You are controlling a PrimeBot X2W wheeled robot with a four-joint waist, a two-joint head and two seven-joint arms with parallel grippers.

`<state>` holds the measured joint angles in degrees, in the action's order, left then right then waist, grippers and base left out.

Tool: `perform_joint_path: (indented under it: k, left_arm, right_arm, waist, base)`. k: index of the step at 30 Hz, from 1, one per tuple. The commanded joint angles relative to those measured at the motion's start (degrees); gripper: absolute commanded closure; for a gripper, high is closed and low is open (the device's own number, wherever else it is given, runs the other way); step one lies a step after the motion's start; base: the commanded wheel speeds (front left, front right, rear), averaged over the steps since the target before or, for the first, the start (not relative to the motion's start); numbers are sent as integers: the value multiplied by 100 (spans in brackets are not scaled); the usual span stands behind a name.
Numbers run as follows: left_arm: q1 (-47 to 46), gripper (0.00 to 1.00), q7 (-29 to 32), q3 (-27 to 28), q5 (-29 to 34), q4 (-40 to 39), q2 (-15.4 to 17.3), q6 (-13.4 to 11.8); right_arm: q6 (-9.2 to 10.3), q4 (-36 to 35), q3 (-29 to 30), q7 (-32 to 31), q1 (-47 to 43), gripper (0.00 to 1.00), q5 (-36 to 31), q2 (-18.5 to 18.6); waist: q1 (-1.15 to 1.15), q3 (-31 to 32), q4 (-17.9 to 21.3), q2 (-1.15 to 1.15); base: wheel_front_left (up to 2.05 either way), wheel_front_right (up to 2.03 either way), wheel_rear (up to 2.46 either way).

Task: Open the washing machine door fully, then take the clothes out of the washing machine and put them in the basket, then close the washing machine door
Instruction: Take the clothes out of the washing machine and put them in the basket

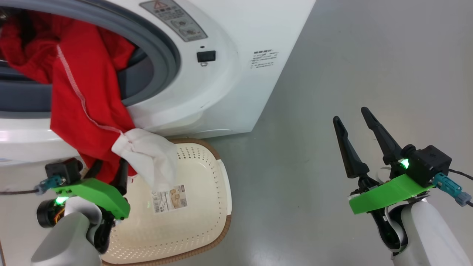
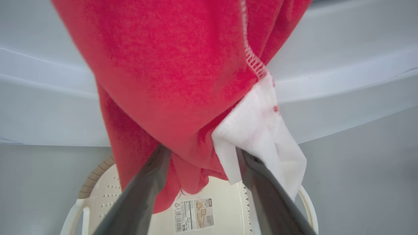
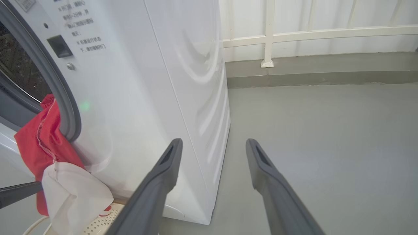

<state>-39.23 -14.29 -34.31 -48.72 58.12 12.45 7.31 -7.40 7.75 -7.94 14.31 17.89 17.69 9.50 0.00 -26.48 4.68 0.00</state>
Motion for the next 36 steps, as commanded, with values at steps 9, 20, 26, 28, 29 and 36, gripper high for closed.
perform_joint_path:
  k: [9, 20, 26, 28, 29, 36]
  left_arm:
    - [637, 0, -71, 1405, 1160, -1213, 170, 17]
    - [1755, 0, -71, 2818, 2535, -3186, -89, 18]
    - [2420, 0, -71, 3241, 2931, -4129, -324, 18]
    - [2671, 0, -71, 3417, 3051, -4556, -424, 18]
    - [2751, 0, -71, 3462, 3082, -4683, -457, 18]
    - [3167, 0, -71, 3657, 3267, -5347, -578, 18]
  right_arm:
    - [-9, -111, -54, 69, -148, 0, -37, 108]
    - [-9, -75, -69, 69, -301, 0, -17, 149]
    - [-9, -53, -63, 69, -424, 0, 9, 180]
    - [-9, -49, -52, 69, -477, 0, 22, 203]
    - [-9, -44, -52, 69, -495, 0, 26, 209]
    - [-9, -39, -38, 69, -589, 0, 42, 241]
  waist:
    - [0, 219, -184, 0]
    - [0, 474, -300, 0]
    - [0, 653, -340, 0]
    - [0, 719, -350, 0]
    - [0, 745, -351, 0]
    - [0, 844, -347, 0]
  base:
    - [0, 0, 0]
    - [0, 0, 0]
    - [0, 0, 0]
    - [0, 0, 0]
    - [0, 0, 0]
    - [0, 0, 0]
